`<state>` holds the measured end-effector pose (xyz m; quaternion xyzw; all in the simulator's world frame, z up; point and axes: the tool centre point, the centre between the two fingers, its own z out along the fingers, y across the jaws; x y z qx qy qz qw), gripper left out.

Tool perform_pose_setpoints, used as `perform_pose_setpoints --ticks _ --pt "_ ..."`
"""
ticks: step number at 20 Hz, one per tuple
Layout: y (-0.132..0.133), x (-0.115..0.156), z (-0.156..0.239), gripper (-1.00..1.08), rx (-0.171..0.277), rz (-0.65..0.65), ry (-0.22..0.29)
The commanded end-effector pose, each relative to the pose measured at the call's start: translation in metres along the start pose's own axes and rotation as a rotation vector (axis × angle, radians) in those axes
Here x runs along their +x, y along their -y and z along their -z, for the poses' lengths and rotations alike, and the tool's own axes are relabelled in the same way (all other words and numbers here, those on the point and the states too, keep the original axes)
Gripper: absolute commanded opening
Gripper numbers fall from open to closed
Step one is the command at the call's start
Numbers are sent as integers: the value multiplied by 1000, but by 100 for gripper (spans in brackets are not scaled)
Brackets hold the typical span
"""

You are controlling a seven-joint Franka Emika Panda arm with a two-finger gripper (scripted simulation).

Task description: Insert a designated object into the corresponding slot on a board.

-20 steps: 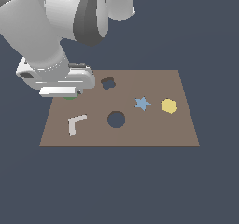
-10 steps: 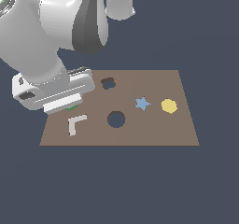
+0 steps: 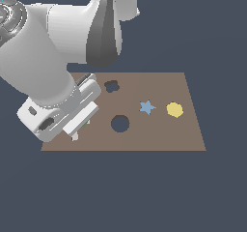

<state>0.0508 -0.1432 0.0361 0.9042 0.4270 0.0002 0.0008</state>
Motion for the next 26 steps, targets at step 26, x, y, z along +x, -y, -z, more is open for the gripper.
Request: perform_pose_setpoints --ticks 26 --pt "62 107 5 -100 -1 1083 -1"
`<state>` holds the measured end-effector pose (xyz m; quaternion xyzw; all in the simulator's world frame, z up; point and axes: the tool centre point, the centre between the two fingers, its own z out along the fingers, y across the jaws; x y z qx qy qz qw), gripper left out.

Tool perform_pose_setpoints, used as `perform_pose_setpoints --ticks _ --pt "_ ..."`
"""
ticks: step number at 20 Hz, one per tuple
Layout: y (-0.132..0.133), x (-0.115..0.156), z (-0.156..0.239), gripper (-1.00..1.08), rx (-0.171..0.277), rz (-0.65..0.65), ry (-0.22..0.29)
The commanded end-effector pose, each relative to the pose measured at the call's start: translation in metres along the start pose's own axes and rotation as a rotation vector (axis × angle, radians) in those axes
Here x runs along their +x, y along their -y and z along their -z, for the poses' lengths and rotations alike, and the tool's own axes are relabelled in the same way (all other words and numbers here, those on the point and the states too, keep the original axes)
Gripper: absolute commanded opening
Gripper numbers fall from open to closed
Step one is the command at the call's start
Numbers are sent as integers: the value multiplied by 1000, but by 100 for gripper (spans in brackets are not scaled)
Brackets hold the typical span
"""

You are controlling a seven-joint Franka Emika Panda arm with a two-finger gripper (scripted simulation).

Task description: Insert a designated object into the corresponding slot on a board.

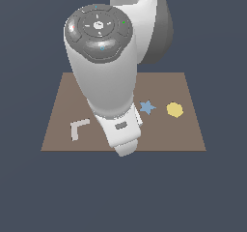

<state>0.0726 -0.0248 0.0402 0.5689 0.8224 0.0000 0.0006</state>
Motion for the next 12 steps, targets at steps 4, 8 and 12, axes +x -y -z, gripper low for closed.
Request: perform_pose_setpoints --ticks 4,8,12 --pt "1 11 1 -100 0 95 0" --pt "2 15 1 -100 0 127 0" --pt "2 15 0 -100 1 128 0"
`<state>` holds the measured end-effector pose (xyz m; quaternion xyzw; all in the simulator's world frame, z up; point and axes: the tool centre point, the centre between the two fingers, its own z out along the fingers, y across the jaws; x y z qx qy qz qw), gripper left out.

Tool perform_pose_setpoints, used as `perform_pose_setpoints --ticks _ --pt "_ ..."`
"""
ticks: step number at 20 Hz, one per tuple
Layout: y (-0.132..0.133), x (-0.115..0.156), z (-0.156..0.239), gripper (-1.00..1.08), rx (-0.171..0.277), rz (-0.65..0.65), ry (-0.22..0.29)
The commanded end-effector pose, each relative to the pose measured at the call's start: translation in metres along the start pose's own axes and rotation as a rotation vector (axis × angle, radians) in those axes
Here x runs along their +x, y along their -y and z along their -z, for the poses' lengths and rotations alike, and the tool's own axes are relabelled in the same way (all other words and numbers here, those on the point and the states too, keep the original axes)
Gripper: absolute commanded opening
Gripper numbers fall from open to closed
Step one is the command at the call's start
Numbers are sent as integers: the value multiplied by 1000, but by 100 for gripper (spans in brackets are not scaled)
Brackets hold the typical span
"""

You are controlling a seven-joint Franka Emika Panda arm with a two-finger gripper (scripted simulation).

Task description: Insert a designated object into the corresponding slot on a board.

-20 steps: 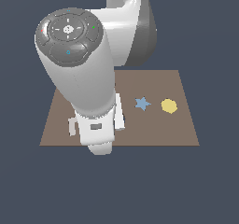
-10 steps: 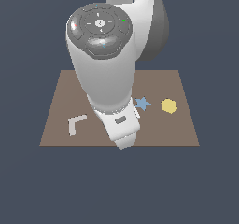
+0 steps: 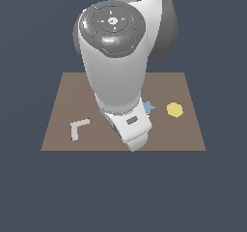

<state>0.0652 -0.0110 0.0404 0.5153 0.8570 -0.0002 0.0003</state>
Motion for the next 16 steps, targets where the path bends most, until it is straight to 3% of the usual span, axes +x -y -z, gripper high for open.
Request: perform_pose_setpoints --ticks 1,6,7,16 --pt "0 0 0 -100 0 0 0" --pt "1 0 -10 -100 0 3 1" --pt "1 0 -10 100 0 3 1" --pt "1 0 -10 100 0 3 1"
